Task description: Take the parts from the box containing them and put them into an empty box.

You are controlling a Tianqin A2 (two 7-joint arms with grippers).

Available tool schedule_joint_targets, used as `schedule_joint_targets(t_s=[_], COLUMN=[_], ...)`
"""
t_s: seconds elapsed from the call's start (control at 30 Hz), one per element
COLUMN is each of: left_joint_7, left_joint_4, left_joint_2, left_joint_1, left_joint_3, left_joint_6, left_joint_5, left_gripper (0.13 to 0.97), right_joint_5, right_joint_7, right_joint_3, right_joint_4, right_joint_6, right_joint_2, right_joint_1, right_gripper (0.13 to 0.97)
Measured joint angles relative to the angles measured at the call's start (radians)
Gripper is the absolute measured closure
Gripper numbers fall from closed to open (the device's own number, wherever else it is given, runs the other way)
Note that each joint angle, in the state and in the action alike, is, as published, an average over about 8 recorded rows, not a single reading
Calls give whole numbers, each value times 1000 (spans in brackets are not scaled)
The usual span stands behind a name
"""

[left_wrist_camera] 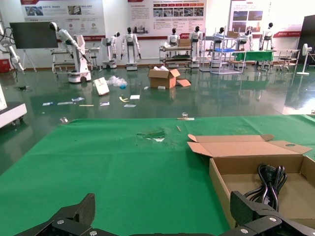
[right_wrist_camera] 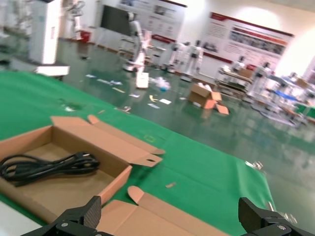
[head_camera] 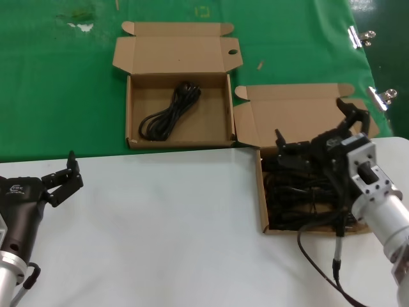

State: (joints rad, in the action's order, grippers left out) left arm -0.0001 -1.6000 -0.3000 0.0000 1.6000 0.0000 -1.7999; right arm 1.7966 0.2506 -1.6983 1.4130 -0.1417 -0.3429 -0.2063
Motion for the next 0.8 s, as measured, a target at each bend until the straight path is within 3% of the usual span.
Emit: schedule_joint_targets(t_s=[0.43,0.8], left_joint_7=[0,0], left_joint_4=[0,0], left_joint_2=[0,0], left_joint_1=[0,0], left_joint_3=[0,0], left_joint_6=[0,0], left_joint_5=[0,0], left_gripper=[132,132], right_joint_5=[3,3], right_joint_7=[-191,-211], right_joint_3=[75,83], right_joint_4=[142,157], right_joint_6=[108,119], right_joint_2=[33,36], right_joint_1=[157,173], right_gripper=[129,129])
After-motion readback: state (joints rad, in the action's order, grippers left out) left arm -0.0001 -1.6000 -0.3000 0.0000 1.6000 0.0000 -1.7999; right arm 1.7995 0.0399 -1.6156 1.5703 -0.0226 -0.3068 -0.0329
